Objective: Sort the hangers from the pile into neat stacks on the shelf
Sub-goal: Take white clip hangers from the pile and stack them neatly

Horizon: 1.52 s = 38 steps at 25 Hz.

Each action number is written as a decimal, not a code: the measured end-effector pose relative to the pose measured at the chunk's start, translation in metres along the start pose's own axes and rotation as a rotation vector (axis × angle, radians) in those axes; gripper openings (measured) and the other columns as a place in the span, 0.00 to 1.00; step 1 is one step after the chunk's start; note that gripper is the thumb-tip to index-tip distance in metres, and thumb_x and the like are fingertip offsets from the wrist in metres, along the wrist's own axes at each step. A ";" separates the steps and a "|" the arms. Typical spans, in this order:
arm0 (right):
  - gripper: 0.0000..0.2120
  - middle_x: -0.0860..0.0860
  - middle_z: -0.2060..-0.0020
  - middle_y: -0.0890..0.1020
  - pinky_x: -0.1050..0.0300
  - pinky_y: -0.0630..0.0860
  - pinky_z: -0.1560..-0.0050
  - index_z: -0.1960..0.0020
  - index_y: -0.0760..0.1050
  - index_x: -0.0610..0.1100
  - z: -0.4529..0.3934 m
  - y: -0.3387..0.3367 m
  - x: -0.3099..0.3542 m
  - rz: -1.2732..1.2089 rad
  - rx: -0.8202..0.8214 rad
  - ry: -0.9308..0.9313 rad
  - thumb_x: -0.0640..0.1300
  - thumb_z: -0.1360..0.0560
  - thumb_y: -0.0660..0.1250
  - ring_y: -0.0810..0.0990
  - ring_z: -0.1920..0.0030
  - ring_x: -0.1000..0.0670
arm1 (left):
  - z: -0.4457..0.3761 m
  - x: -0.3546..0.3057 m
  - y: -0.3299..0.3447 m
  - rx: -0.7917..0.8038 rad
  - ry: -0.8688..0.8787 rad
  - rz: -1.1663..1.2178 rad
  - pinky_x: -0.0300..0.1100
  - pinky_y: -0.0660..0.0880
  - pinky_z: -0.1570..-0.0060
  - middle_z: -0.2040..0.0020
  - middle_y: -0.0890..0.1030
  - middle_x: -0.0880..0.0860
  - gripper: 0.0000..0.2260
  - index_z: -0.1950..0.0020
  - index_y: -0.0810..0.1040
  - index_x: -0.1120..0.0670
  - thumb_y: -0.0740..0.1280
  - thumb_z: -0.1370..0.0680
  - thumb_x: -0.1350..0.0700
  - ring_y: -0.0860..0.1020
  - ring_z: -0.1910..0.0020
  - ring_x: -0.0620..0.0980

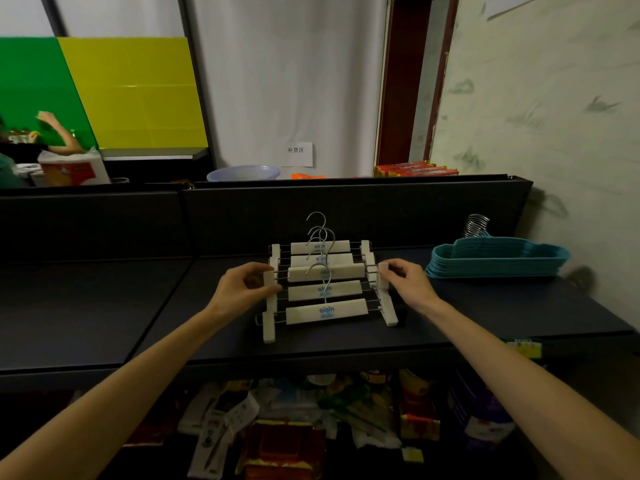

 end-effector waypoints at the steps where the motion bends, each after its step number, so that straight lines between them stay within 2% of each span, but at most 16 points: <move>1: 0.11 0.53 0.46 0.82 0.51 0.75 0.37 0.39 0.79 0.48 0.002 0.000 -0.002 0.000 0.001 0.017 0.47 0.20 0.67 0.79 0.42 0.54 | 0.003 0.002 0.003 0.050 -0.011 -0.012 0.45 0.81 0.43 0.42 0.81 0.47 0.30 0.33 0.75 0.47 0.79 0.32 0.43 0.81 0.45 0.45; 3: 0.12 0.53 0.45 0.82 0.50 0.74 0.36 0.38 0.79 0.48 0.006 0.001 -0.005 0.008 -0.003 0.040 0.49 0.20 0.66 0.78 0.41 0.53 | 0.007 0.005 0.008 0.116 0.002 -0.151 0.43 0.76 0.40 0.36 0.75 0.43 0.42 0.28 0.70 0.46 0.80 0.37 0.37 0.76 0.39 0.43; 5: 0.11 0.52 0.44 0.82 0.51 0.74 0.37 0.39 0.78 0.50 0.009 0.003 -0.003 0.026 0.010 0.030 0.49 0.19 0.66 0.78 0.40 0.52 | 0.009 0.008 0.011 0.102 0.028 -0.278 0.44 0.73 0.38 0.37 0.72 0.42 0.38 0.29 0.70 0.46 0.80 0.35 0.40 0.72 0.38 0.42; 8: 0.12 0.52 0.43 0.82 0.51 0.75 0.37 0.37 0.77 0.51 0.014 0.008 0.001 0.065 0.045 0.011 0.49 0.20 0.66 0.78 0.40 0.51 | 0.009 0.012 0.012 0.025 0.028 -0.289 0.49 0.76 0.40 0.40 0.73 0.44 0.26 0.38 0.72 0.43 0.78 0.31 0.43 0.73 0.41 0.45; 10: 0.14 0.51 0.43 0.82 0.50 0.75 0.36 0.35 0.77 0.49 0.015 0.008 0.003 0.095 0.061 0.017 0.50 0.20 0.66 0.78 0.40 0.52 | 0.009 0.012 0.013 0.016 0.028 -0.278 0.48 0.76 0.41 0.39 0.74 0.45 0.25 0.37 0.72 0.42 0.78 0.30 0.43 0.72 0.41 0.45; 13: 0.14 0.52 0.45 0.83 0.55 0.76 0.40 0.37 0.79 0.47 0.017 0.002 0.007 0.124 0.056 0.015 0.49 0.21 0.69 0.79 0.43 0.53 | 0.009 0.011 0.017 0.012 0.014 -0.311 0.46 0.74 0.40 0.34 0.74 0.49 0.28 0.30 0.72 0.46 0.76 0.27 0.42 0.70 0.39 0.46; 17: 0.09 0.54 0.53 0.83 0.64 0.75 0.51 0.44 0.81 0.47 0.027 -0.004 0.010 0.136 -0.010 0.020 0.46 0.24 0.72 0.80 0.50 0.58 | 0.013 0.012 0.025 0.050 -0.038 -0.289 0.55 0.68 0.29 0.24 0.67 0.51 0.33 0.21 0.61 0.45 0.70 0.22 0.43 0.64 0.25 0.51; 20: 0.08 0.54 0.55 0.84 0.64 0.75 0.54 0.46 0.82 0.47 0.031 -0.001 0.010 0.156 -0.057 0.047 0.45 0.24 0.73 0.82 0.52 0.56 | 0.017 0.015 0.030 0.096 -0.067 -0.260 0.56 0.66 0.28 0.20 0.62 0.53 0.33 0.18 0.51 0.44 0.64 0.18 0.44 0.63 0.23 0.53; 23: 0.12 0.51 0.50 0.84 0.54 0.80 0.45 0.41 0.81 0.45 0.033 0.005 0.007 0.115 -0.109 0.091 0.44 0.24 0.73 0.82 0.47 0.52 | 0.020 0.011 0.035 0.093 -0.069 -0.276 0.56 0.66 0.27 0.19 0.60 0.54 0.34 0.17 0.44 0.46 0.61 0.17 0.46 0.62 0.22 0.54; 25: 0.18 0.49 0.43 0.83 0.49 0.78 0.37 0.34 0.78 0.45 0.040 0.007 0.006 0.085 -0.088 0.096 0.45 0.24 0.72 0.81 0.41 0.50 | 0.023 0.007 0.039 0.081 -0.075 -0.265 0.56 0.65 0.26 0.18 0.58 0.54 0.35 0.17 0.42 0.49 0.61 0.16 0.47 0.61 0.22 0.54; 27: 0.28 0.48 0.34 0.78 0.51 0.73 0.31 0.25 0.69 0.44 0.052 0.008 0.008 0.087 -0.020 0.099 0.47 0.23 0.72 0.75 0.33 0.49 | 0.026 0.006 0.041 0.064 -0.083 -0.274 0.54 0.63 0.25 0.18 0.56 0.54 0.35 0.17 0.41 0.51 0.60 0.16 0.46 0.60 0.21 0.54; 29: 0.34 0.49 0.28 0.72 0.55 0.67 0.30 0.21 0.59 0.45 0.062 0.013 0.010 0.179 0.045 0.072 0.47 0.22 0.71 0.70 0.28 0.49 | 0.027 0.006 0.042 0.065 -0.092 -0.278 0.53 0.62 0.24 0.17 0.54 0.54 0.36 0.18 0.39 0.52 0.59 0.16 0.45 0.59 0.20 0.54; 33: 0.35 0.48 0.22 0.64 0.50 0.63 0.25 0.19 0.51 0.46 0.065 0.020 0.009 0.255 0.093 0.035 0.48 0.19 0.66 0.63 0.23 0.49 | 0.028 0.008 0.046 0.070 -0.121 -0.251 0.54 0.62 0.25 0.17 0.53 0.55 0.37 0.18 0.37 0.51 0.58 0.16 0.44 0.60 0.21 0.56; 38: 0.33 0.48 0.20 0.57 0.49 0.59 0.24 0.18 0.47 0.45 0.063 0.023 0.006 0.371 0.084 0.021 0.50 0.17 0.60 0.57 0.21 0.48 | 0.027 0.016 0.047 0.043 -0.143 -0.263 0.56 0.68 0.28 0.21 0.64 0.55 0.34 0.18 0.46 0.50 0.60 0.17 0.42 0.70 0.26 0.55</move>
Point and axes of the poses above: each hand's wrist, its own z-axis away from the middle knuckle, its own y-axis out of the palm, x = y × z, the point moved 2 cm from there along -z, towards the middle knuckle
